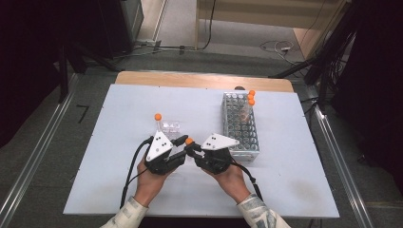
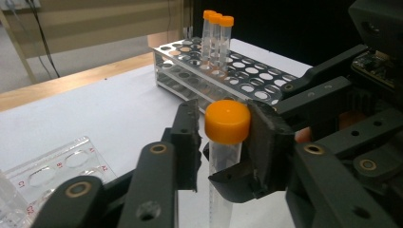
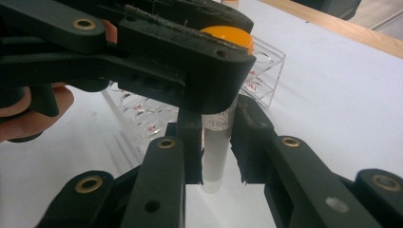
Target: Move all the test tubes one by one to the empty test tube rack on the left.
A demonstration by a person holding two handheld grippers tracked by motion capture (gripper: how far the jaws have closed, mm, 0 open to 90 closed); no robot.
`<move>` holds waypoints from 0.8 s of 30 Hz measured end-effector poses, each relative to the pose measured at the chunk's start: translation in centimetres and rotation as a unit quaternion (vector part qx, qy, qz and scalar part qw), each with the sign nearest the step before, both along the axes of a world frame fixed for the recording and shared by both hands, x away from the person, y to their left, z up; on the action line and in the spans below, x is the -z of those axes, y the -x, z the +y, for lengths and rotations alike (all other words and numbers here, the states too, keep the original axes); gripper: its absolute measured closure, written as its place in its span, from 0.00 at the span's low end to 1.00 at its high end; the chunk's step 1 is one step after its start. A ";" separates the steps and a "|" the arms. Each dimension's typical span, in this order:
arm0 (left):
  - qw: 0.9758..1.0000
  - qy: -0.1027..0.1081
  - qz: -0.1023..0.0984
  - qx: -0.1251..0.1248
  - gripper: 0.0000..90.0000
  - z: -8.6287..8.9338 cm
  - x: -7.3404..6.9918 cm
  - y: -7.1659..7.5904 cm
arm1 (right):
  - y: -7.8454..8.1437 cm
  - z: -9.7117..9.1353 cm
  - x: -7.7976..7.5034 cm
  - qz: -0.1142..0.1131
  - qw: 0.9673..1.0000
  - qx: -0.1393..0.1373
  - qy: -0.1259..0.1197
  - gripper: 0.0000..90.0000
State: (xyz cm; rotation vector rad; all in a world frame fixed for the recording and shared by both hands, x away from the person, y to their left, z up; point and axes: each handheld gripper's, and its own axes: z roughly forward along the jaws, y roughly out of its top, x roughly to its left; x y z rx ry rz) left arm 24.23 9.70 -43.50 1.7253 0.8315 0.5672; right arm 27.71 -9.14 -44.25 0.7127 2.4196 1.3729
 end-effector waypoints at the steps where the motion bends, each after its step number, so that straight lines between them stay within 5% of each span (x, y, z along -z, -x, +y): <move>1: 1.000 0.000 -0.001 0.000 0.77 0.0 0.0 0.0 | 0.0 0.0 0.0 0.001 1.000 0.000 0.001 0.80; 6: 1.000 0.013 0.008 0.001 0.78 0.2 0.0 -0.2 | -0.1 0.0 -0.1 0.003 1.000 -0.001 0.000 0.77; 8: 1.000 0.016 0.009 -0.001 0.78 0.3 -0.1 -0.4 | -0.3 -0.2 -0.3 0.013 1.000 0.002 -0.007 0.56; 15: 0.999 0.034 0.010 -0.010 0.78 0.9 -0.7 -0.7 | -0.5 -1.2 -0.9 0.009 1.000 0.021 -0.010 0.35; 24: 0.998 0.045 -0.003 -0.035 0.78 2.8 -2.8 -1.2 | -0.5 -2.6 -1.4 0.002 0.999 0.043 -0.024 0.30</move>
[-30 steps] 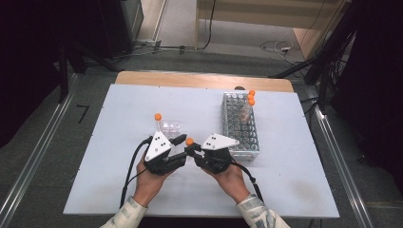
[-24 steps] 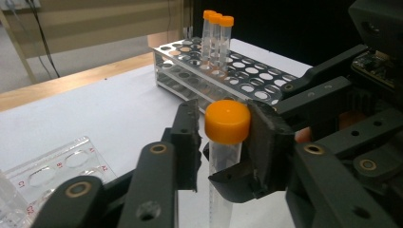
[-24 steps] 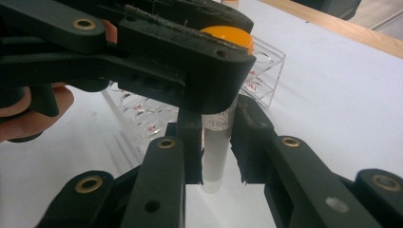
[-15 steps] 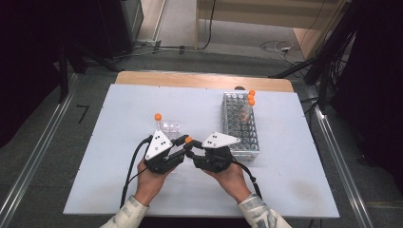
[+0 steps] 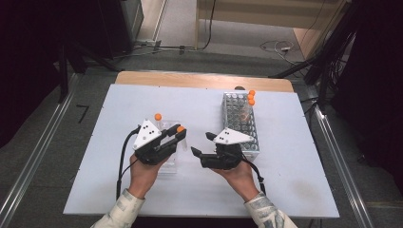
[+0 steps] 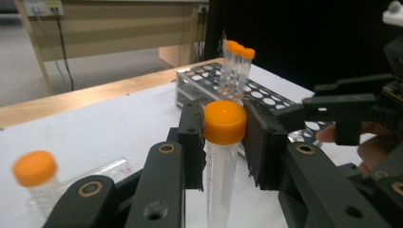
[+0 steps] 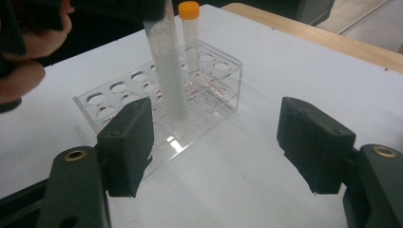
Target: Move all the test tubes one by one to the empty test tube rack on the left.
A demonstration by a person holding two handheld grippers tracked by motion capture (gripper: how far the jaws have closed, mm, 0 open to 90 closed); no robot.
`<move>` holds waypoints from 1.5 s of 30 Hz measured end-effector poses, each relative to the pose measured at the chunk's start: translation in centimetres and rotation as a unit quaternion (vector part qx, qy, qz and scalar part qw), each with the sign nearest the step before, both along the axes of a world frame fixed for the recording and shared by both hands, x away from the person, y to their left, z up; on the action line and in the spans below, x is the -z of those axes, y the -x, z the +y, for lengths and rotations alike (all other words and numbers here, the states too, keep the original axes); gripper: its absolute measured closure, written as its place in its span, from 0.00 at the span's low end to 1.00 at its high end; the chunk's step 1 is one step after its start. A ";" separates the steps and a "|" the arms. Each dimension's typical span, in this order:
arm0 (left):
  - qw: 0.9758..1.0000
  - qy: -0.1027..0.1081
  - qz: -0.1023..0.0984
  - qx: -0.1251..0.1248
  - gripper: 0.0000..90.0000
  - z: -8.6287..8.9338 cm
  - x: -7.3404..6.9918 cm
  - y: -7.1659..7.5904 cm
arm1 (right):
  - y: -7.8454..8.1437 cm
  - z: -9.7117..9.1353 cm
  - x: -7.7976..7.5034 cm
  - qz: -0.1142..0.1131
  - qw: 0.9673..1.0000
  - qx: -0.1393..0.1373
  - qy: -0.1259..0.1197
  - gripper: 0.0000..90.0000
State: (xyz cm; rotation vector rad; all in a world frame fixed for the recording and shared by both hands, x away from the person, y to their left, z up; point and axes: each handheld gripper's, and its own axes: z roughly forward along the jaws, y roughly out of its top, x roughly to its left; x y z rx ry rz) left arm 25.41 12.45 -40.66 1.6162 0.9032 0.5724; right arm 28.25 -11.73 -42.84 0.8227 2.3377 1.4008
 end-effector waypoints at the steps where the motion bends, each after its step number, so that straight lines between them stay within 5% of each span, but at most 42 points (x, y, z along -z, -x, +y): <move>1: 1.000 0.002 -0.001 -0.003 0.78 0.3 -0.2 0.0 | 0.0 -0.1 0.0 -0.002 1.000 0.001 0.000 0.30; 12: 0.998 0.013 -0.013 -0.064 0.78 4.2 -1.1 -0.5 | -0.2 -1.4 -0.3 -0.003 1.000 0.018 -0.009 0.30; 18: 0.996 -0.004 -0.015 -0.093 0.78 5.5 -1.0 -1.5 | -0.3 -1.7 -0.4 -0.002 1.000 0.021 -0.010 0.31; 30: 0.992 -0.037 -0.017 -0.119 0.78 5.1 0.0 -2.5 | -0.2 -2.1 -0.4 -0.004 1.000 0.024 -0.014 0.32; 41: 0.990 -0.057 0.005 -0.129 0.78 4.6 3.0 -2.8 | -0.2 -2.4 -0.3 -0.002 1.000 0.027 -0.016 0.33; 45: 0.990 -0.058 -0.002 -0.130 0.78 4.4 3.4 -2.7 | -0.2 -2.3 -0.3 -0.003 1.000 0.025 -0.017 0.33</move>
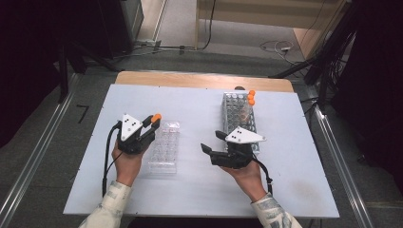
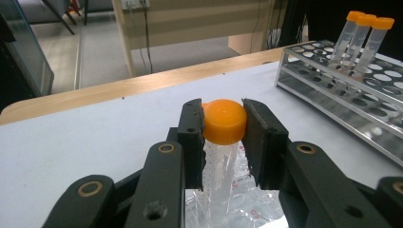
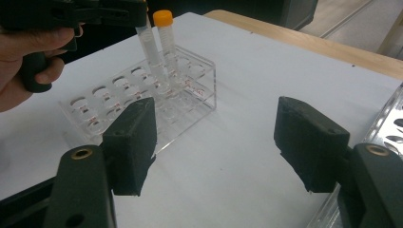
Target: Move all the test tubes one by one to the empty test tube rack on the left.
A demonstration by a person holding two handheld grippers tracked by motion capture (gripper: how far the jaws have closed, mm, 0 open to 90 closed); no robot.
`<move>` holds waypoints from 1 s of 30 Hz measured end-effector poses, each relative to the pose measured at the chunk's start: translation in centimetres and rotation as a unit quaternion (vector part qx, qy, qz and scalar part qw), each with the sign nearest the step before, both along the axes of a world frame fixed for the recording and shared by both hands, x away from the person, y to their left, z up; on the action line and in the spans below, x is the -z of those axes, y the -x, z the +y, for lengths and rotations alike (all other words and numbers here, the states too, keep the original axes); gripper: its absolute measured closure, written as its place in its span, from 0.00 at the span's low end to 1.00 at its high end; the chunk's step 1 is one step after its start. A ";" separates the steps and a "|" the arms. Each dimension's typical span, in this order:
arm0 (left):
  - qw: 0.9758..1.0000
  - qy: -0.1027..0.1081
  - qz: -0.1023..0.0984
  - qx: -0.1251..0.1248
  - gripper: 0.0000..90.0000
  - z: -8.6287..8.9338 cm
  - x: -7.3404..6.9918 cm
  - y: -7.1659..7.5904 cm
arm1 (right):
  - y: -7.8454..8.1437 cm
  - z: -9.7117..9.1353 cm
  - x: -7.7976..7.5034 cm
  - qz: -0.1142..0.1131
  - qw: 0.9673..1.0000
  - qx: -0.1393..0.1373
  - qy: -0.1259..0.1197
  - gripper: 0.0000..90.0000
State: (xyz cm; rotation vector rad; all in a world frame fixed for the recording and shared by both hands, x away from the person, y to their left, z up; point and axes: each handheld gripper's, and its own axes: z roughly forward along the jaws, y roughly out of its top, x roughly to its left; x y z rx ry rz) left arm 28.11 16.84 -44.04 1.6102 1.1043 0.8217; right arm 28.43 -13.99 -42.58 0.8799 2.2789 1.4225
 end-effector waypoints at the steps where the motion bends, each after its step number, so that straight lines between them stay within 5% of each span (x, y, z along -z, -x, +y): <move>1: 1.000 -0.004 -0.001 -0.001 0.78 -0.1 0.0 0.0 | 0.0 0.0 0.0 0.001 1.000 0.000 0.000 0.33; 13: 1.000 -0.019 0.001 -0.002 0.72 -0.4 0.2 -0.1 | 0.0 0.0 0.1 0.002 1.000 0.000 0.001 0.33; 20: 1.000 -0.008 0.003 0.002 0.64 -0.4 0.1 0.0 | -0.1 -0.2 0.0 0.001 1.000 0.004 0.000 0.33; 30: 1.000 0.021 0.009 0.003 0.26 -0.2 -0.2 0.6 | -0.9 -1.3 -0.2 0.003 1.000 0.021 -0.003 0.33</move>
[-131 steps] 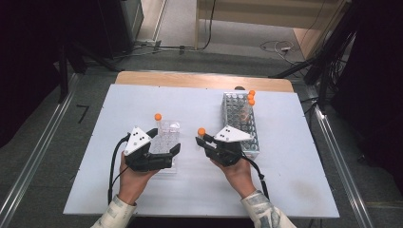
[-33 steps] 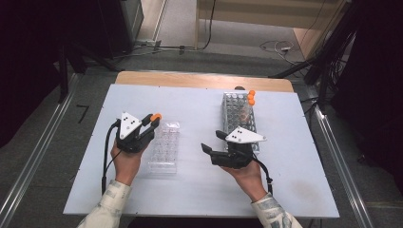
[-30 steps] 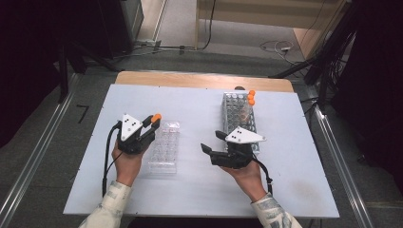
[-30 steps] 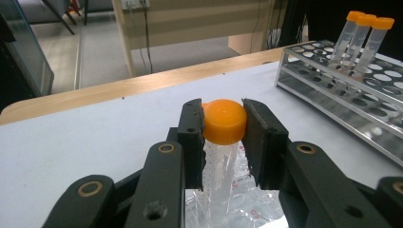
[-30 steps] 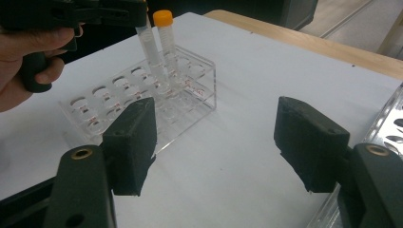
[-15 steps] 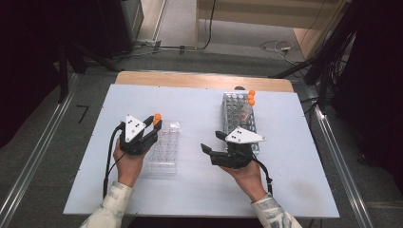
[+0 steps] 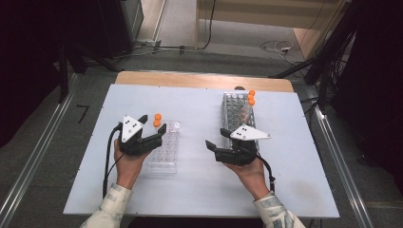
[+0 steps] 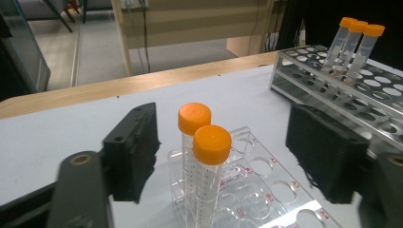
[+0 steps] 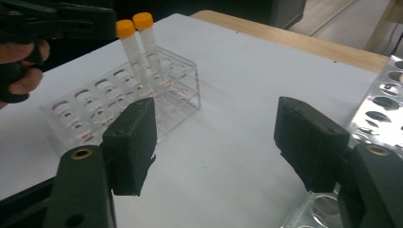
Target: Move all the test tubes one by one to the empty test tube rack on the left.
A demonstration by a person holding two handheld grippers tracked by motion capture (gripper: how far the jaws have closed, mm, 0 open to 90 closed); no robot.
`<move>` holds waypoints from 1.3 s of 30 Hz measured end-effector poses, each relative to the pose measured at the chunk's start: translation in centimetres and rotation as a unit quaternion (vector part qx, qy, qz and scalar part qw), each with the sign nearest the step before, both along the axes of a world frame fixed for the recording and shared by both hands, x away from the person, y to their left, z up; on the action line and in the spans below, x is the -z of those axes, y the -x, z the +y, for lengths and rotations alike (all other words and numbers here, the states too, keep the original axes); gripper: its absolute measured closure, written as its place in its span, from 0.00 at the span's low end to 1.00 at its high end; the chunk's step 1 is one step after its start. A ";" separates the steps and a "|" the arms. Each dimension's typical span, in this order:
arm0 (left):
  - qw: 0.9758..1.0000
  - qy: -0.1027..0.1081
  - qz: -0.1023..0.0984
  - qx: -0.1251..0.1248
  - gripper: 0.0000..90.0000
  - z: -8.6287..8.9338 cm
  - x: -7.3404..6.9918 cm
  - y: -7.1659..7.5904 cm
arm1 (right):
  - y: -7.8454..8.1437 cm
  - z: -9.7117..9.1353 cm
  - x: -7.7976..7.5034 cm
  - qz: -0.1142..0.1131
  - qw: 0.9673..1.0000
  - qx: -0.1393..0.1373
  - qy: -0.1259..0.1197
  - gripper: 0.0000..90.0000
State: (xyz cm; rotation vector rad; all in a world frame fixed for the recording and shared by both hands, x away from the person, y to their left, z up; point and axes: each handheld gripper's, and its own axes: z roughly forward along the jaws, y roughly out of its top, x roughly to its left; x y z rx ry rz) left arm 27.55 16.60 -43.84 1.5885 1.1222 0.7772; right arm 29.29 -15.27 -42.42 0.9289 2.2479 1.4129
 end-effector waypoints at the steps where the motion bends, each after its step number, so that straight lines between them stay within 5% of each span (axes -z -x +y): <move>1: 1.000 0.006 0.002 0.001 0.23 0.1 0.0 0.1 | -0.1 -0.2 0.0 0.001 1.000 0.003 -0.001 0.33; 17: 1.000 0.009 0.002 0.000 0.20 0.8 0.8 1.7 | -2.1 -4.9 -0.8 -0.014 0.997 0.081 -0.005 0.33; 26: 1.000 0.010 -0.001 -0.003 0.19 1.0 0.8 1.9 | -4.7 -7.0 0.2 -0.022 0.989 0.148 0.005 0.35; 30: 1.000 0.011 0.000 -0.003 0.19 1.0 0.8 1.9 | -6.2 -7.9 0.8 -0.012 0.986 0.168 -0.004 0.38; 39: 1.000 0.017 -0.001 -0.005 0.19 1.5 0.8 1.9 | -9.2 -8.3 1.8 -0.023 0.980 0.195 0.026 0.46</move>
